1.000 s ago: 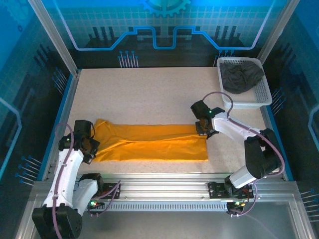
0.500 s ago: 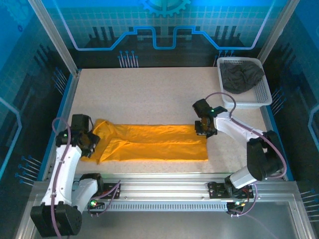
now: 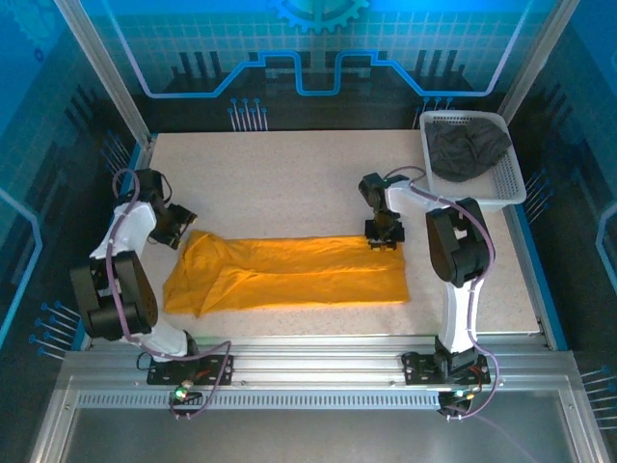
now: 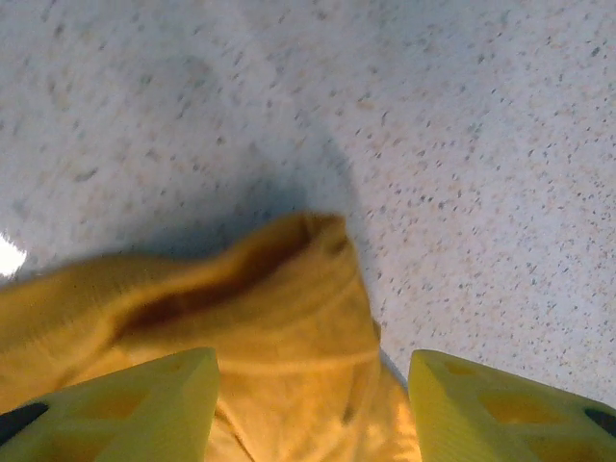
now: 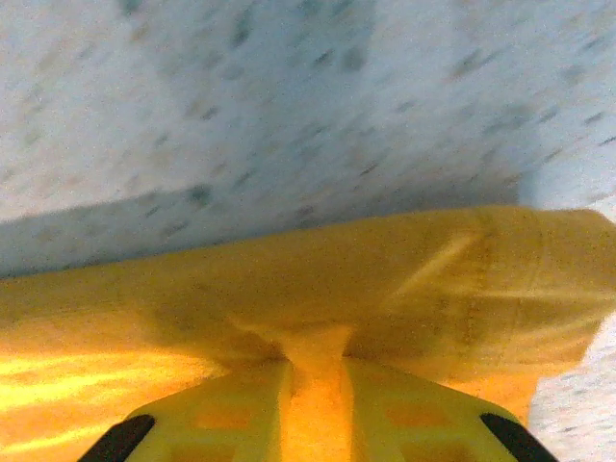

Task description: Fold and stack the t-shirts

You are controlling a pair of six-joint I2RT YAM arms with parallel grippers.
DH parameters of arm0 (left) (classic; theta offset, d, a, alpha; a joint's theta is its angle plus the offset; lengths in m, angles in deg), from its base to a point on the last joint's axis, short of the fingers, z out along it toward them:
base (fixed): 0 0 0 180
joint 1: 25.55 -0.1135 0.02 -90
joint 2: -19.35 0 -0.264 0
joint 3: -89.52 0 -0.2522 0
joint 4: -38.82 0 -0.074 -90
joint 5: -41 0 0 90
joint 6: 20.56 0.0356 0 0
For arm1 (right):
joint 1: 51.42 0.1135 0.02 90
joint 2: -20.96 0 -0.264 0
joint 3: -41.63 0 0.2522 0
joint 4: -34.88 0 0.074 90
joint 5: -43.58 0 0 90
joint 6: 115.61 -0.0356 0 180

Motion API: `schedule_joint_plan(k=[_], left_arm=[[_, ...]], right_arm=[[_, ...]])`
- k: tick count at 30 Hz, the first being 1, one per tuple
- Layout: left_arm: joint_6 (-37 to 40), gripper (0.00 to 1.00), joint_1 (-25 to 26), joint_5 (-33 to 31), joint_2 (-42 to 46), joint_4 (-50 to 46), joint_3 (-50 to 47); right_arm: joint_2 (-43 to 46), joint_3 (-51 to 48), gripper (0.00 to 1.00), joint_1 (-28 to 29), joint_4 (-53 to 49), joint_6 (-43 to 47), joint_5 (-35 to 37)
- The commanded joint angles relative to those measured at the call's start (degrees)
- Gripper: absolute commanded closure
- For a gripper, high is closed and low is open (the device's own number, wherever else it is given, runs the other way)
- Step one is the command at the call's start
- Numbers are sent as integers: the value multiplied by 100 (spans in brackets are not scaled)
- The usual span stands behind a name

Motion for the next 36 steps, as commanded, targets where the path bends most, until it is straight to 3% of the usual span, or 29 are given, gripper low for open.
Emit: schedule_joint_plan(k=[1,11,18,23,36], left_arm=[[840,45,-163,254,-277,50,368],[537,47,-21,1477,-856,1153,179],[1080,59,425,1269,-1365,547,495],[1299,61,525,915,-1446,238,510],[1259,100,528,664,-1176,264,340]], right_arm=[[-439,209,77,-388,-561,200,440],[-940,980,76,-637,-756,653,287],[-991,1070,76,-639,-799,613,293],[-1003,1089,76,-634,-815,582,298],[-968,1033,77,-639,-778,562,292]])
